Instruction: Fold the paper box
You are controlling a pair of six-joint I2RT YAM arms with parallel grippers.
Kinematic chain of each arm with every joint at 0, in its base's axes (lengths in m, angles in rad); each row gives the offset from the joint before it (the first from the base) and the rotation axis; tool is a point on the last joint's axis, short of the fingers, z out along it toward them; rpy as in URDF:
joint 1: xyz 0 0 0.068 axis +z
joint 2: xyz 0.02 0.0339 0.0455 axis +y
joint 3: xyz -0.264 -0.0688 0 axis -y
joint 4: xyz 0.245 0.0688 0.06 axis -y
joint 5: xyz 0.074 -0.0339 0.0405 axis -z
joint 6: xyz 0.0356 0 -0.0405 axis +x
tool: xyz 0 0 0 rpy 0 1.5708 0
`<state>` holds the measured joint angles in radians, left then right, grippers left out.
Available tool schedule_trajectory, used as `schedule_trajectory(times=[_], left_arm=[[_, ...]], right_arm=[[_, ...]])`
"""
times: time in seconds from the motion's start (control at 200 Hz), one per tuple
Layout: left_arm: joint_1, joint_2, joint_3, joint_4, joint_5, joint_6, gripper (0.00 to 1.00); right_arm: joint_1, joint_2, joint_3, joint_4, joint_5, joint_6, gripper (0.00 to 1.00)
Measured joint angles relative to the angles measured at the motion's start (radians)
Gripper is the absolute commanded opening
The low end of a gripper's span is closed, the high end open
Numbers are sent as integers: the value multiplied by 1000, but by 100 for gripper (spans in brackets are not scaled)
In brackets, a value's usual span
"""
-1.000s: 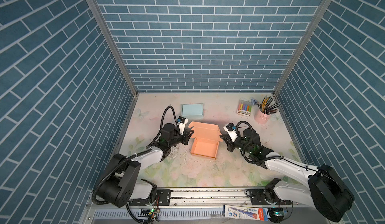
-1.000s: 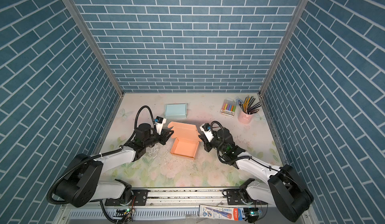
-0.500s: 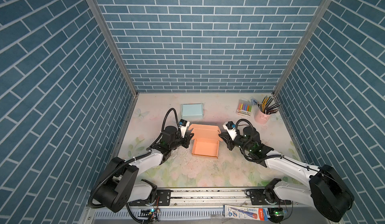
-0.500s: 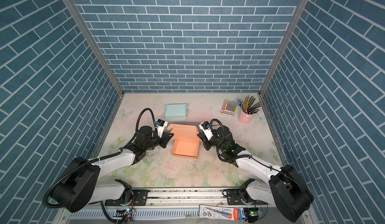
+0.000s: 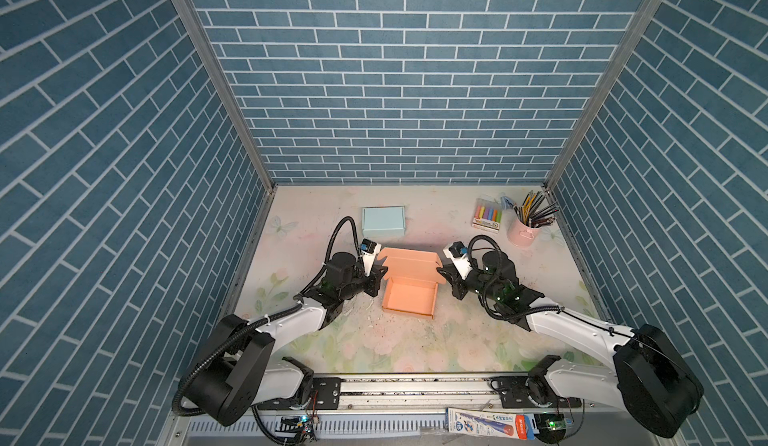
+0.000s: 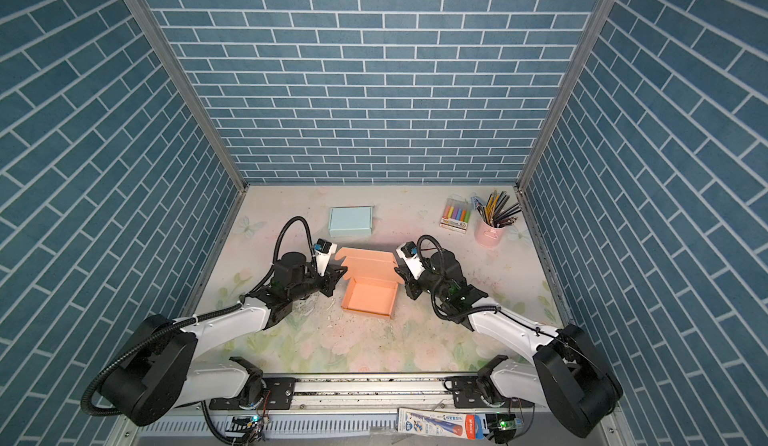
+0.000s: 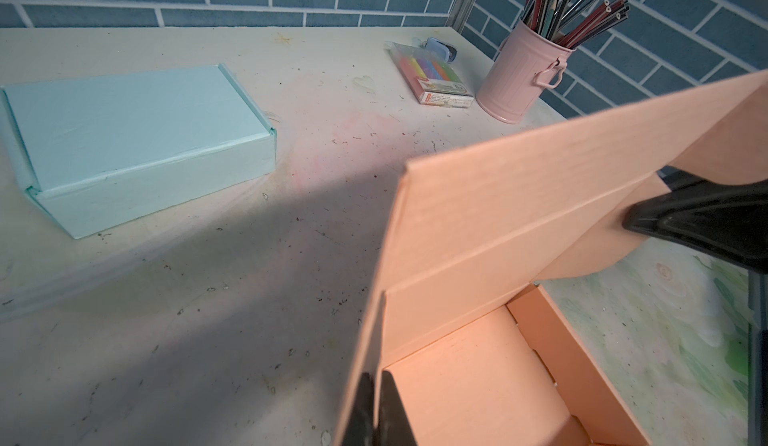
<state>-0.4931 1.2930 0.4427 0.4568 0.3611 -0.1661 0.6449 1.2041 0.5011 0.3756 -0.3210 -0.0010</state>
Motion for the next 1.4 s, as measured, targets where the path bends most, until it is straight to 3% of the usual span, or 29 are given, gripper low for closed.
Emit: schedule_trajectory(times=[0.375, 1.0, 1.4], left_arm=[[-42, -51, 0, -64, -59, -10, 6], [-63, -89, 0, -85, -108, -50, 6], [-71, -107, 0, -70, -285, -150, 6]], right_arm=[[0, -24, 0, -20, 58, 1, 13], [16, -23, 26, -49, 81, 5, 4], [115, 143, 165, -15, 202, 90, 12]])
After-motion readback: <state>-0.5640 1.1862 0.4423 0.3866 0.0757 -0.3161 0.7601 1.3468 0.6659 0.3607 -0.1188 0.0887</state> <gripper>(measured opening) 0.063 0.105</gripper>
